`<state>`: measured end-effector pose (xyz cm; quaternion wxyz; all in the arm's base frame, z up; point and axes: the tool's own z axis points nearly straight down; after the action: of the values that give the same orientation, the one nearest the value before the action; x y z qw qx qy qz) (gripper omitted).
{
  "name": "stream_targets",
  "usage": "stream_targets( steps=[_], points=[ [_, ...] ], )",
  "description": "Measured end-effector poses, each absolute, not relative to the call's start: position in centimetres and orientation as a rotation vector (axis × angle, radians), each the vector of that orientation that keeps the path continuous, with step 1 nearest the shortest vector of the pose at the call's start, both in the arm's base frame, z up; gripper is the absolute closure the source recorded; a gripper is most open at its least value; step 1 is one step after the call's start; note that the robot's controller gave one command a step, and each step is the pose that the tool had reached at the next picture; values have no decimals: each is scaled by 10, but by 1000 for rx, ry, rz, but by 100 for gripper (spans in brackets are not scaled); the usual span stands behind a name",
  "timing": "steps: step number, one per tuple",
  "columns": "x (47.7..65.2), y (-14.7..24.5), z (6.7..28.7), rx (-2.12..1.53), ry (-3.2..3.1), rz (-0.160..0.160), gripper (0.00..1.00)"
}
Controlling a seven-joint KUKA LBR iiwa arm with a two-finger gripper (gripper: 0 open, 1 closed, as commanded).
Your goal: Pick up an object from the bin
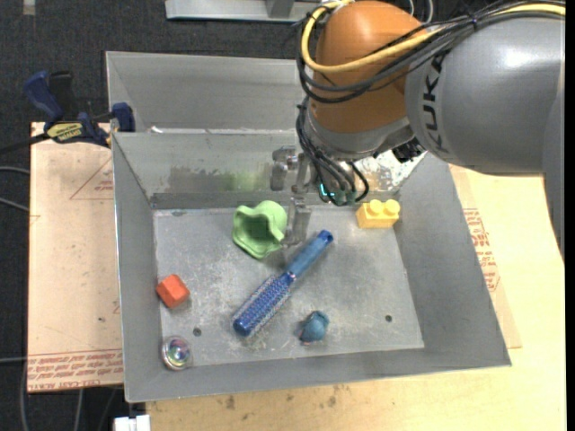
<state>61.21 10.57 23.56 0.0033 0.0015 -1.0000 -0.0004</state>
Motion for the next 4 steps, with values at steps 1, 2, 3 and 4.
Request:
stream_targets(
  steps=[1,2,3,4],
  points=[
    [508,78,65,84,-3132,-1,0],
    [504,115,100,625,-3082,-4,0],
    [546,78,100,1054,-2964,2,0],
    [544,57,69,1218,-2896,-2,0]
  ],
)
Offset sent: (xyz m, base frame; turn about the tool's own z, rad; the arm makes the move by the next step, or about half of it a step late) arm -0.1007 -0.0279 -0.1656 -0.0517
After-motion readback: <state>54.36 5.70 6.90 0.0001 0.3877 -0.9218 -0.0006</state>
